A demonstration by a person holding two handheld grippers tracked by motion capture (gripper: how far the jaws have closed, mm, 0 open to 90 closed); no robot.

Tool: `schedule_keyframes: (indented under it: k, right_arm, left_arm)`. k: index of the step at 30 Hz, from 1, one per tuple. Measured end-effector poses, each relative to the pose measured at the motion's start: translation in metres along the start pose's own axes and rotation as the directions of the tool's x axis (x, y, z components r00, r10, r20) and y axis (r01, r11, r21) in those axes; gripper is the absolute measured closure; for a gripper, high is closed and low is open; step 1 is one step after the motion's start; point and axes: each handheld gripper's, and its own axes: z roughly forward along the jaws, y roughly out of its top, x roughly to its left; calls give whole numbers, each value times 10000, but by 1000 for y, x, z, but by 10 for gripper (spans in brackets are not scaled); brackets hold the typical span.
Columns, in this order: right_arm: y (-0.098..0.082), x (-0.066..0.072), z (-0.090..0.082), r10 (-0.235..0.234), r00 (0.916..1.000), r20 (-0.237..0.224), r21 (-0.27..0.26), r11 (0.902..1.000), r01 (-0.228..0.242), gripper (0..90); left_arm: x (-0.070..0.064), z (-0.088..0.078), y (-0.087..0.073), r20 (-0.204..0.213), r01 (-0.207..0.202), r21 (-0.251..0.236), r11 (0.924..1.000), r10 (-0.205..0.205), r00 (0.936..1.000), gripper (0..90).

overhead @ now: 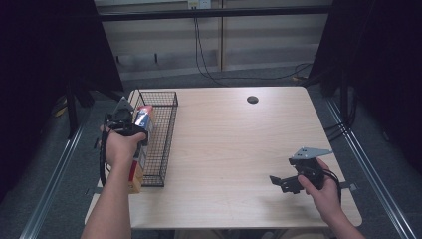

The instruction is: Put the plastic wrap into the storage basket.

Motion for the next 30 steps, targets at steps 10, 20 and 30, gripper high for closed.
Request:
schedule_keyframes:
  k: [10,20,30]
  right_arm:
    - [0,0,1,-19,10000,-50,53,10000,19,19]
    - [0,1,1,23,10000,-37,31,10000,-23,19]
    - [0,1,3,-34,10000,-25,57,10000,35,20]
  left_arm:
    - [3,2,4,15,-58,-47,10000,58,10000,438]
    - [6,8,7,70,-87,8,10000,87,9999,438]
    - [0,18,11,-43,-84,80,9999,84,10000,437]
